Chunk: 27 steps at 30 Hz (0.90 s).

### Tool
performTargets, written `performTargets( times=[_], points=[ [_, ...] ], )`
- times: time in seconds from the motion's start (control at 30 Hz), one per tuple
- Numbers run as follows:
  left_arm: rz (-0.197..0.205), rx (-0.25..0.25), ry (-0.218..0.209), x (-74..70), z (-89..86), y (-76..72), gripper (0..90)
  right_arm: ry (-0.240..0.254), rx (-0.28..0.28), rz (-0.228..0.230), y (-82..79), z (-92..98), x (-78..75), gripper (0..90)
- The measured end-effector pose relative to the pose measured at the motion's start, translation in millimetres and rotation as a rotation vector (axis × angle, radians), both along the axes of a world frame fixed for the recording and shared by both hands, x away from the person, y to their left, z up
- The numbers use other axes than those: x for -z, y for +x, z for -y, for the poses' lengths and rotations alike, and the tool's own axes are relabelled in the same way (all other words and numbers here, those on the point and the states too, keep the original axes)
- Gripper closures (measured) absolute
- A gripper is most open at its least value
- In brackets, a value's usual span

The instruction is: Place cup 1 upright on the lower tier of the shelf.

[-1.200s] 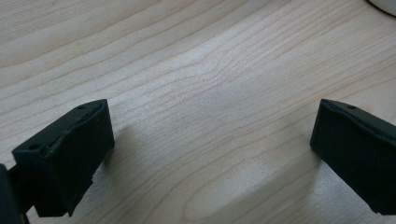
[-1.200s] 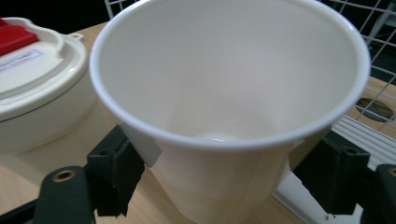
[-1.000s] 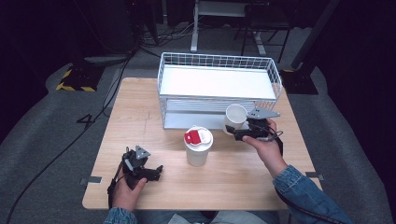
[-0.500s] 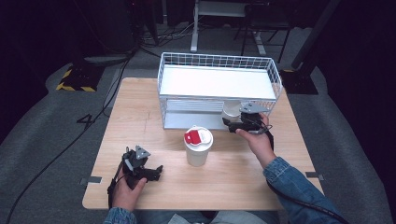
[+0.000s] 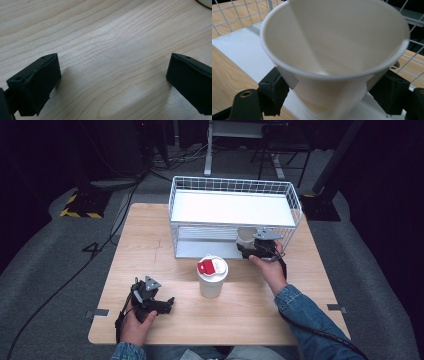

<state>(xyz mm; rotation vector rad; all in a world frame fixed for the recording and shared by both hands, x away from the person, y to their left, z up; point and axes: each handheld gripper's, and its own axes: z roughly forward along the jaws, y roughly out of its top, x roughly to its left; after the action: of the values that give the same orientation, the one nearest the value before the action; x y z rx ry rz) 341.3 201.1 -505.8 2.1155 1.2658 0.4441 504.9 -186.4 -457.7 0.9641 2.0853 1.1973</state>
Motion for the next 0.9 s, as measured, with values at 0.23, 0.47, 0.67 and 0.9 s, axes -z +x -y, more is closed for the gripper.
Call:
performTargets(
  times=[0.23, 0.47, 0.67, 0.9],
  points=[
    [0.0, 0.0, 0.0, 0.0, 0.0, 0.0, 0.1, 0.0, 0.032, 0.028, 2.6, -0.3, 4.3, 22.4],
    [0.0, 0.0, 0.0, 0.0, 0.0, 0.0, 0.1, 0.02, 0.036, 0.005, 3.7, 1.3, 8.7, 22.4],
    [0.0, 0.0, 0.0, 0.0, 0.0, 0.0, 0.1, 0.024, 0.037, -0.009, 7.0, 2.3, 12.9, 22.4],
    [0.0, 0.0, 0.001, 0.0, 0.0, 0.0, 0.1, 0.041, 0.039, -0.03, 9.5, 2.7, 14.4, 22.2]
  ],
)
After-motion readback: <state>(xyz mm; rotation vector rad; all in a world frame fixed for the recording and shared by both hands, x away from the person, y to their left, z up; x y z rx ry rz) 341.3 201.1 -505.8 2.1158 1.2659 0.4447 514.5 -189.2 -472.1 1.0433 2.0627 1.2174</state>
